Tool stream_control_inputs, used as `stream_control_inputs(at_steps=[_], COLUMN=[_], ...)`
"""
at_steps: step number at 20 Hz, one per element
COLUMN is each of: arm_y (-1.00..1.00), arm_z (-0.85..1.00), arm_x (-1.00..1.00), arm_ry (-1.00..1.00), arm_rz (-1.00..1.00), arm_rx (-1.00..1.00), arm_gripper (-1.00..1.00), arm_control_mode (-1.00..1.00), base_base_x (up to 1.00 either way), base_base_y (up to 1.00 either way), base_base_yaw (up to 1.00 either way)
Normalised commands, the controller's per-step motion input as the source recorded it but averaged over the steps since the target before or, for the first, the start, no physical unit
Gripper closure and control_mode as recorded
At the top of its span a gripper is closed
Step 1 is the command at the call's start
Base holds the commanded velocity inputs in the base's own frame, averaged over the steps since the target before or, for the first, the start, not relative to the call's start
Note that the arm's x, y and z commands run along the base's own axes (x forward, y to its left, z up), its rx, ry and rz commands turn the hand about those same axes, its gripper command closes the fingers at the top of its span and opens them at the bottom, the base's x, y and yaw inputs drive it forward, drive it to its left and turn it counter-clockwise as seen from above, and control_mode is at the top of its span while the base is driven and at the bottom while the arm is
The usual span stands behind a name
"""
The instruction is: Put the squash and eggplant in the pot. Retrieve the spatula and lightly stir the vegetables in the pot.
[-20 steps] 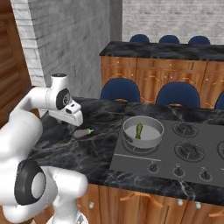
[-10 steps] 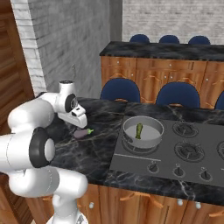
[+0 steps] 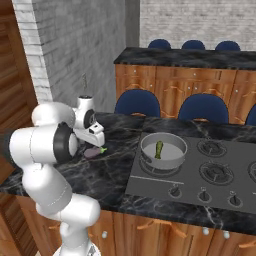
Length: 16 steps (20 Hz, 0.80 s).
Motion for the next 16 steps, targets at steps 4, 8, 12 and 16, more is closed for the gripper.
stream_control_inputs(at_steps=[4, 8, 12, 16], arm_y=[0.24, -0.01, -0.25, 0.03], arm_z=[-0.35, -0.18, -0.24, -0.28], arm_x=[0.24, -0.18, -0.17, 0.10], arm_ry=[0.00, 0.01, 0.00, 0.00], arm_rz=[0.00, 0.00, -0.01, -0.04], arm_rx=[0.00, 0.00, 0.00, 0.00], arm_gripper=[-1.00, -1.00, -1.00, -1.00], arm_control_mode=[-1.00, -1.00, -1.00, -1.00], base_base_x=[0.00, 0.00, 0.00, 0.00], base_base_y=[0.00, 0.00, 0.00, 0.00], base_base_yaw=[0.00, 0.00, 0.00, 0.00])
